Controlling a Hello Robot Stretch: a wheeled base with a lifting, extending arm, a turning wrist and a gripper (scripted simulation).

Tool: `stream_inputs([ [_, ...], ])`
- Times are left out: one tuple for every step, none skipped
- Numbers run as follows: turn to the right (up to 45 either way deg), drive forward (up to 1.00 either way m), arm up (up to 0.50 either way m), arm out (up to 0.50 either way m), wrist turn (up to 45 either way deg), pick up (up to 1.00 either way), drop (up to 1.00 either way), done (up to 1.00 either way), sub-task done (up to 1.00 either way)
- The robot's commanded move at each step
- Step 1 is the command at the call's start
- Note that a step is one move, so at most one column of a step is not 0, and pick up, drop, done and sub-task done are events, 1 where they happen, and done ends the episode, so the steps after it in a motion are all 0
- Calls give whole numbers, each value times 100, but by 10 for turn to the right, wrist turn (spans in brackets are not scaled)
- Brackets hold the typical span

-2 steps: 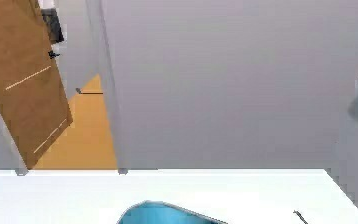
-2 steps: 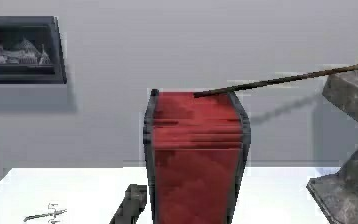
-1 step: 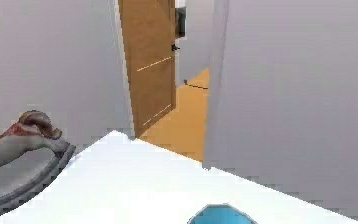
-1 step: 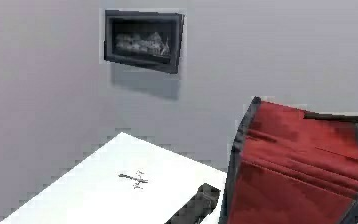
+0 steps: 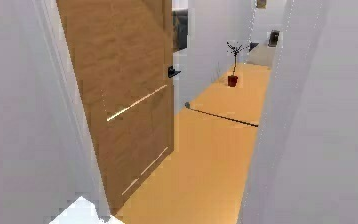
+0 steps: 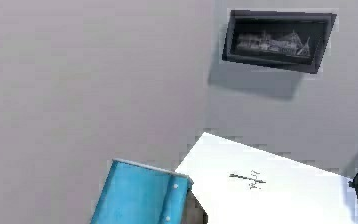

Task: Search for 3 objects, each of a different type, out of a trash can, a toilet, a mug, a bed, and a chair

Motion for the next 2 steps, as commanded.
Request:
stream_inputs([
  [0, 20, 0, 0, 0, 0, 0, 0, 0],
  [0, 65, 0, 0, 0, 0, 0, 0, 0],
])
